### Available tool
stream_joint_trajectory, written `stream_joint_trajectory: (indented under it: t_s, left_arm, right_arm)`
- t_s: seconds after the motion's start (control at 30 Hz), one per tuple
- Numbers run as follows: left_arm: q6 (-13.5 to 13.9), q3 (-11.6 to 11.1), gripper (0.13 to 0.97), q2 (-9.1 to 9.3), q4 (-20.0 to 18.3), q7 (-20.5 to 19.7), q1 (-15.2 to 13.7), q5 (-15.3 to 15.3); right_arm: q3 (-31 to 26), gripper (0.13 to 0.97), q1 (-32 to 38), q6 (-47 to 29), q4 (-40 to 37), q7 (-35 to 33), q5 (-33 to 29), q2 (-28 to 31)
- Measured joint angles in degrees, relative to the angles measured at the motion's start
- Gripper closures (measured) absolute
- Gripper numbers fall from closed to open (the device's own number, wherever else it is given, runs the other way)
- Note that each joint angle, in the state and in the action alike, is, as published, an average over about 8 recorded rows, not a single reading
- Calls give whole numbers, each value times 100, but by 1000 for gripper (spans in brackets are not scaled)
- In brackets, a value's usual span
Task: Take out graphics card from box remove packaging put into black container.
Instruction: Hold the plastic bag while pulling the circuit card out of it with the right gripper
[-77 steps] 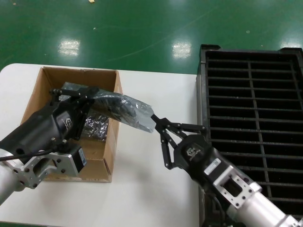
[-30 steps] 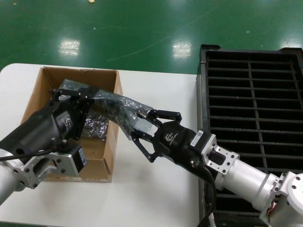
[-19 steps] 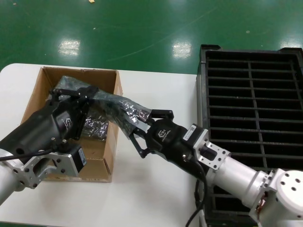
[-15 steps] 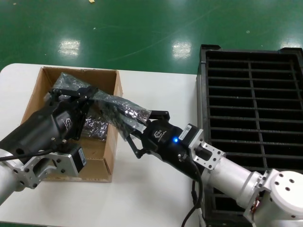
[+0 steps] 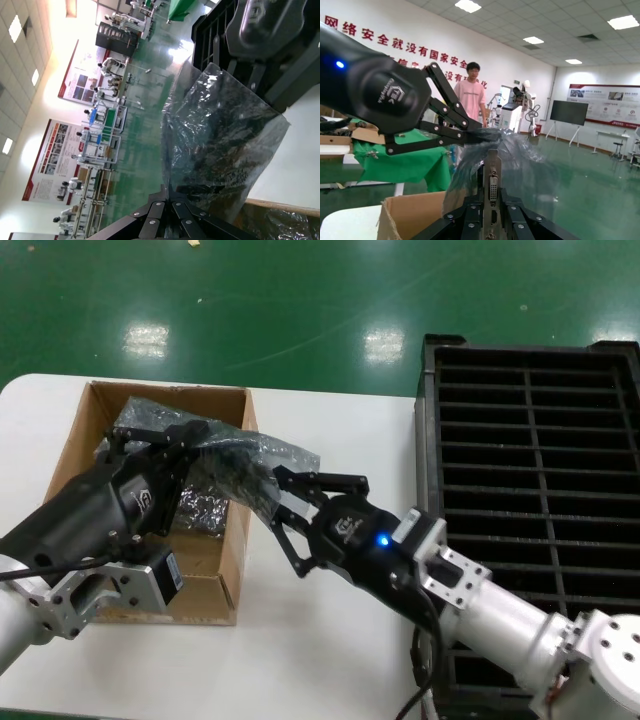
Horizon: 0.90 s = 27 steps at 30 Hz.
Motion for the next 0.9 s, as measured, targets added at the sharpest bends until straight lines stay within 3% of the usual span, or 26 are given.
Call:
stream_joint_trajectory:
  t_s: [0.63,0.9]
  left_arm:
    - [0,0,957,0,0,0,0,0]
    - [0,0,957,0,0,0,0,0]
  right_arm:
    - [362,908,-861,115,1418,524,110,984]
    - [674,908,-1352,341,2247,1054,61,1745]
